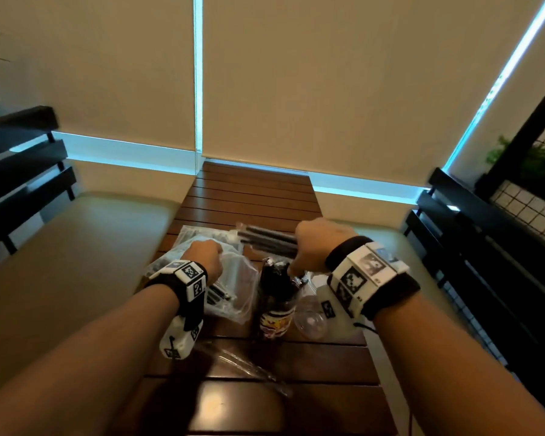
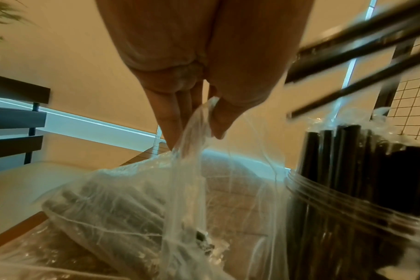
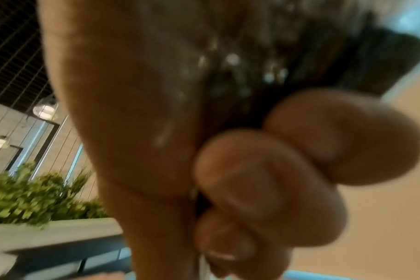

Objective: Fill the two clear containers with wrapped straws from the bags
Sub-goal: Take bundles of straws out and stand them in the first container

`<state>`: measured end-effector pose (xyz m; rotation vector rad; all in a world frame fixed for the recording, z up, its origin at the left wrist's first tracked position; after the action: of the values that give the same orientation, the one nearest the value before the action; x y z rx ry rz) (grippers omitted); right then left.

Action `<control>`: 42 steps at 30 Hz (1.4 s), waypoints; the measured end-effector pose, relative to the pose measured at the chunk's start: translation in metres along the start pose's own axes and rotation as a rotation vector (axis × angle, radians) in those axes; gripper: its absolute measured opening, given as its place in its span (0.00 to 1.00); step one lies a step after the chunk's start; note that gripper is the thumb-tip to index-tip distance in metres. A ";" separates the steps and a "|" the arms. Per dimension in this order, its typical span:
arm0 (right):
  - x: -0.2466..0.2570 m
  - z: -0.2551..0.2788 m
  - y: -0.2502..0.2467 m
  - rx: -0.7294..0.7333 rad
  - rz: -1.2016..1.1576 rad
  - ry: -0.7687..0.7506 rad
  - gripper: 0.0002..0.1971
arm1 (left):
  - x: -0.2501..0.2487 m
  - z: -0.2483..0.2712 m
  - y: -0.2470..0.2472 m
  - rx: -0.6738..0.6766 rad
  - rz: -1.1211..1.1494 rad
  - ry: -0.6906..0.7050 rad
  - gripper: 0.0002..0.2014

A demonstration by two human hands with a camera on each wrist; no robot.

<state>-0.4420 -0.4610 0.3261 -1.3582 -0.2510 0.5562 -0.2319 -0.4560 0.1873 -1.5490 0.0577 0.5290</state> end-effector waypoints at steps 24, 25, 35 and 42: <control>0.022 0.001 0.002 -0.853 -1.137 -0.207 0.10 | -0.045 0.054 -0.075 -0.360 0.758 0.076 0.19; 0.022 0.003 -0.008 -0.929 -1.111 -0.219 0.12 | -0.048 0.057 -0.073 -0.349 0.693 0.094 0.19; 0.035 -0.003 0.006 -0.927 -0.974 -0.161 0.19 | -0.095 0.057 -0.064 -0.362 0.427 0.263 0.09; 0.020 -0.011 0.022 -0.962 -1.129 -0.020 0.09 | -0.095 0.059 -0.046 -0.091 0.649 0.365 0.16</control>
<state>-0.4248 -0.4578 0.2992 -1.8127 -1.3142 -0.5961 -0.3169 -0.4236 0.2673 -1.6911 0.8476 0.7512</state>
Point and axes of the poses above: each hand's wrist, its own z-axis away from the middle knuckle, its own y-axis out of the palm, x = y × z, the point moved 1 cm from there along -z, towards the middle knuckle, and after that the axes turned 4 degrees about z, right-handed, at the moved point
